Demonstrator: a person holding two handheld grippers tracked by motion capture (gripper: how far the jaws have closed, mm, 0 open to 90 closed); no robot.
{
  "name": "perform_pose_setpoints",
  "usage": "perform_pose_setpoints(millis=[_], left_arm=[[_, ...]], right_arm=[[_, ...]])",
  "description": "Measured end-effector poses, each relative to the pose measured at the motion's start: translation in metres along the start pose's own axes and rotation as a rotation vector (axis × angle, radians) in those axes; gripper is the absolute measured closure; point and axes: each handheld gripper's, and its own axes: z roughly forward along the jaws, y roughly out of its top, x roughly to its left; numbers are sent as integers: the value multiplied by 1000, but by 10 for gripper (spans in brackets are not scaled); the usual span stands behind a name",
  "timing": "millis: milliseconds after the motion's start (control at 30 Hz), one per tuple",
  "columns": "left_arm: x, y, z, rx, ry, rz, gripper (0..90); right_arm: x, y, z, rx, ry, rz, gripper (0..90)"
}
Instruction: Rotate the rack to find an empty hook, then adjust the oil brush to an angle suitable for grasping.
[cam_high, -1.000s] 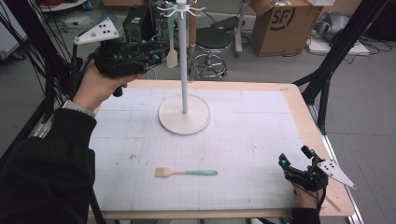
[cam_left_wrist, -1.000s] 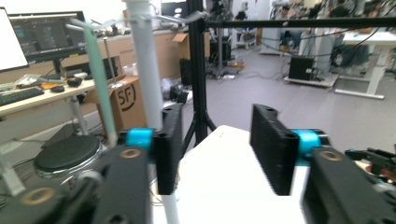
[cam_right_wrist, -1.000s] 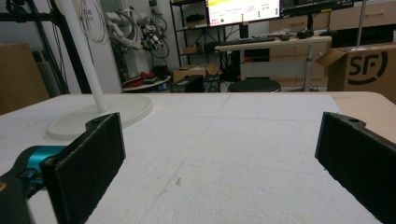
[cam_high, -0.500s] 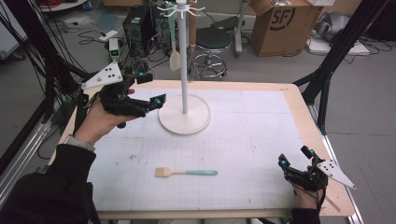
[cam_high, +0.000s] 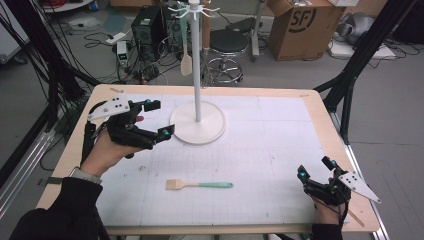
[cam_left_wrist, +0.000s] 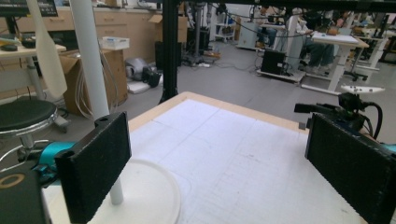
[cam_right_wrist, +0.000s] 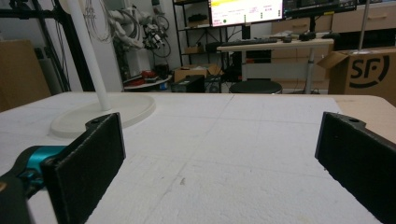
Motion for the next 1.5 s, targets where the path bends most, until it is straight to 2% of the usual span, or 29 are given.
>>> perform_pose_setpoints(millis=[100, 233, 433, 633, 767, 1100, 1200, 1400, 1500], left_arm=[[-3, -7, 1, 14, -4, -8, 75], [-8, -17, 2, 33, -14, -1, 76], [-14, -35, 4, 65, -18, 16, 78], [-19, -53, 3, 55, -22, 27, 87], [-18, -63, 1, 53, -19, 13, 87], [-19, -86, -13, 14, 11, -14, 87], [-20, -93, -16, 7, 20, -21, 87], [-21, -104, -17, 27, 29, -25, 87], [-23, -106, -15, 54, 26, -13, 87]], right_arm=[[1, -1, -4, 6, 4, -8, 5], [0, 0, -8, -12, 2, -15, 5], [2, 1, -9, -6, 5, -18, 5], [4, 1, -9, -6, 10, -28, 5], [4, 1, -9, -4, 12, -31, 5], [6, 0, -7, 3, 15, -23, 5], [7, 1, -6, 1, 20, -33, 5], [10, 1, -5, 8, 29, -35, 5], [9, 1, -5, 3, 24, -35, 5]])
